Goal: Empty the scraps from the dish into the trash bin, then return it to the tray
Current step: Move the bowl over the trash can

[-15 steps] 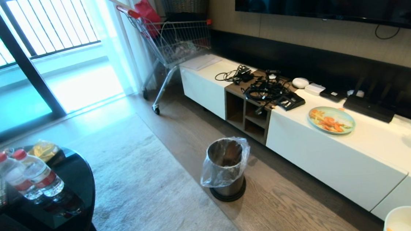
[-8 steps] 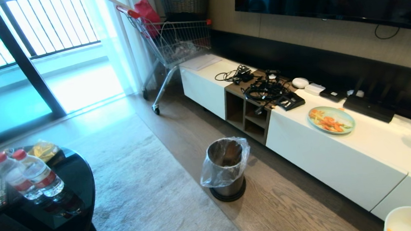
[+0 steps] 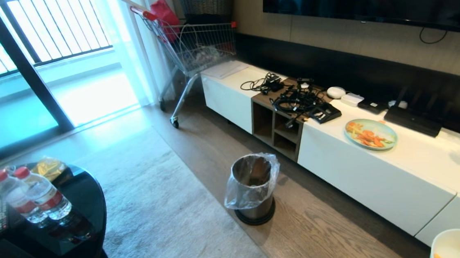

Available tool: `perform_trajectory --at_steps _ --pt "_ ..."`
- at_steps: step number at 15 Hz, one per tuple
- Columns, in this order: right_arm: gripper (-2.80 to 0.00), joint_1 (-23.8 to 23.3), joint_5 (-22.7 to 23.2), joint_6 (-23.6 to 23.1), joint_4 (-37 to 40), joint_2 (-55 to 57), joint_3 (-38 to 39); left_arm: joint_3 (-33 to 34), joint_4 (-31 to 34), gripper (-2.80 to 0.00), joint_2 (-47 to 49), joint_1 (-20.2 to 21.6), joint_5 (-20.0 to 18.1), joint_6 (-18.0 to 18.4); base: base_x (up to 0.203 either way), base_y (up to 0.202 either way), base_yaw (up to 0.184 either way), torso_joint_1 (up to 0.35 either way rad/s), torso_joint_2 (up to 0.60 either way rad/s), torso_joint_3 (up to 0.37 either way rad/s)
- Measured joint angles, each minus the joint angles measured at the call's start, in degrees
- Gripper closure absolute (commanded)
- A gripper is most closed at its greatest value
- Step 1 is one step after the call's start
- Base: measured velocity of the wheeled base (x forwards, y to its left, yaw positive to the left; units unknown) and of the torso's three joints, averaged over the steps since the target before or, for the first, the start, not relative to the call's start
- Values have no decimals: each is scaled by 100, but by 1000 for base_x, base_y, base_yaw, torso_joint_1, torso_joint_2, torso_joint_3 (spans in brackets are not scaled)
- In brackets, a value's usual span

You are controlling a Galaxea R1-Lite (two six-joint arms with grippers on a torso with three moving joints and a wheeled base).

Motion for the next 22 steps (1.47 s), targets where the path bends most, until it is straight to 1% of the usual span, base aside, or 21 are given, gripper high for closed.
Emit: perform_trajectory --at_steps 3,6,15,21,22 --pt "0 -12 -24 -19 2 4 -1 0 0 0 0 0 2 0 0 0 0 2 1 -17" --pt "0 -14 -26 -33 -5 17 -4 0 0 0 0 0 2 -1 0 0 0 2 5 -146" --pt "0 -47 -22 -33 2 172 -325 -10 0 0 0 0 2 -7 0 0 0 1 3 -196" --pt "0 -47 -23 -49 -9 190 -336 -10 0 0 0 0 0 -9 0 0 0 3 4 -199" --pt "0 -47 -22 -115 -19 191 -336 -10 0 0 0 0 2 -11 0 0 0 1 -2 -189"
